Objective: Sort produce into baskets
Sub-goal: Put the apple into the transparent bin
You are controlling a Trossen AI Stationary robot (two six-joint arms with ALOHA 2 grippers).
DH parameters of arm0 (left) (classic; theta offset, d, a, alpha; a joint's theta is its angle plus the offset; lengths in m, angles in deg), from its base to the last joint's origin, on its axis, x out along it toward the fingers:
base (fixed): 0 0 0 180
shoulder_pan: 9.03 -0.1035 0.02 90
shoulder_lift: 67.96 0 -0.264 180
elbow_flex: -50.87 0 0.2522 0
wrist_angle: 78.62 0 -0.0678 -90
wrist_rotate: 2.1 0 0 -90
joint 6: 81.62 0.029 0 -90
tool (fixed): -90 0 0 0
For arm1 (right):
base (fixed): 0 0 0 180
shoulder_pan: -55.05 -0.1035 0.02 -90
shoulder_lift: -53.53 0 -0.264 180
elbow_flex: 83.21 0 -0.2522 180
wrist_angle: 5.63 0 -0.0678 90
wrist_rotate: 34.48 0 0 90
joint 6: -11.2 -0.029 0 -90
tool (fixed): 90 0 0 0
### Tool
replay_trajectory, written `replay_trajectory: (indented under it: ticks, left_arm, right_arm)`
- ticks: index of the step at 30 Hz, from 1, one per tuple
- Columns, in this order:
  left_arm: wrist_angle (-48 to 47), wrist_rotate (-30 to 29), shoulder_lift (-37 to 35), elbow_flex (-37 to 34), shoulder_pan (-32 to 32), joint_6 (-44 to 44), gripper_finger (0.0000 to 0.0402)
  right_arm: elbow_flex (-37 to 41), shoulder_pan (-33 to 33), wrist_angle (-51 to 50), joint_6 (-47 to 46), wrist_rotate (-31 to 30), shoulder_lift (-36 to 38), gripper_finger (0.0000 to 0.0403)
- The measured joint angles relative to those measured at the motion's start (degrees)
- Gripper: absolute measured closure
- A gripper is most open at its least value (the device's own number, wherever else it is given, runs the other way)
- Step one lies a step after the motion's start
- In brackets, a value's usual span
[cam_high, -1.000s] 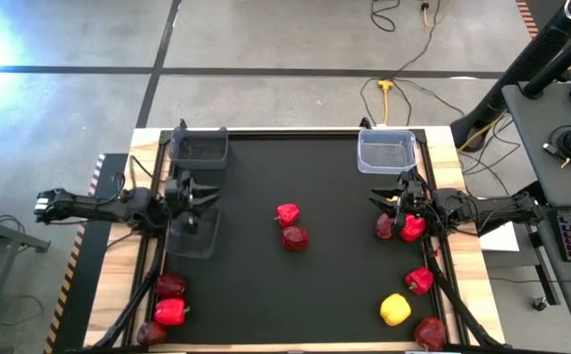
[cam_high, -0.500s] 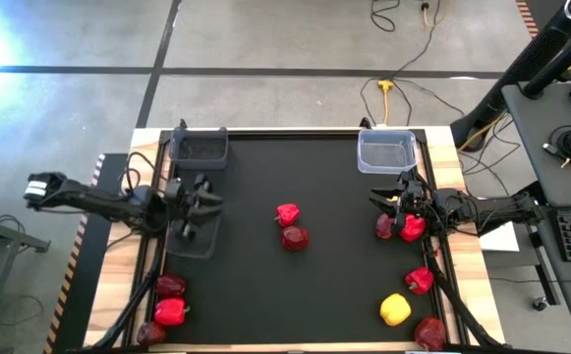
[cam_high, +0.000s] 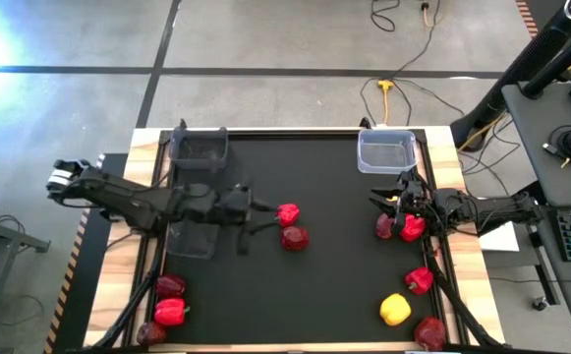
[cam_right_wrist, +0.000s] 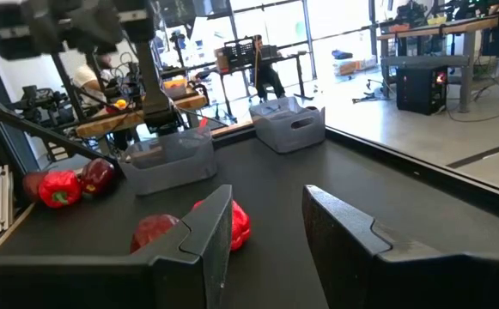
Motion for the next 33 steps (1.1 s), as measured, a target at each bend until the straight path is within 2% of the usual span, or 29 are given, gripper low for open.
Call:
replay_trajectory:
  ticks: [3,7,11,14,18,26,29,33]
  left_arm:
    - [-13.35,-7.88,4.21,9.11,0.25,-2.66,0.0279]
    - [-27.04,-13.04,9.5,20.92,0.41,-3.58,0.026]
    - [-36.86,-14.37,14.93,29.83,0.41,-4.99,0.0227]
    - [-41.22,-12.71,18.5,33.91,0.55,-5.65,0.0192]
    - [-40.93,-7.91,21.71,34.18,0.99,-6.25,0.0138]
    - [-37.82,-8.25,27.05,26.78,0.92,-9.68,0.0034]
    - [-32.25,-9.78,28.61,23.69,1.01,-10.29,0.0012]
    - [-29.55,-10.0,30.38,20.2,0.41,-11.04,0.0004]
  right_arm:
    - [0.0,0.0,0.0,0.0,0.0,0.0,0.0268]
    - [0.01,0.02,0.0,0.01,0.0,0.01,0.0268]
    - [0.0,0.0,0.0,0.0,0.02,0.0,0.0268]
    - [0.0,0.02,0.0,0.0,0.0,0.02,0.0268]
    - [0.01,0.01,0.0,0.0,0.0,0.01,0.0268]
    - [0.02,0.0,0.0,0.01,0.02,0.0,0.0268]
    - [0.02,0.02,0.0,0.0,0.02,0.01,0.0268]
    - [0.02,0.02,0.0,0.0,0.02,0.0,0.0268]
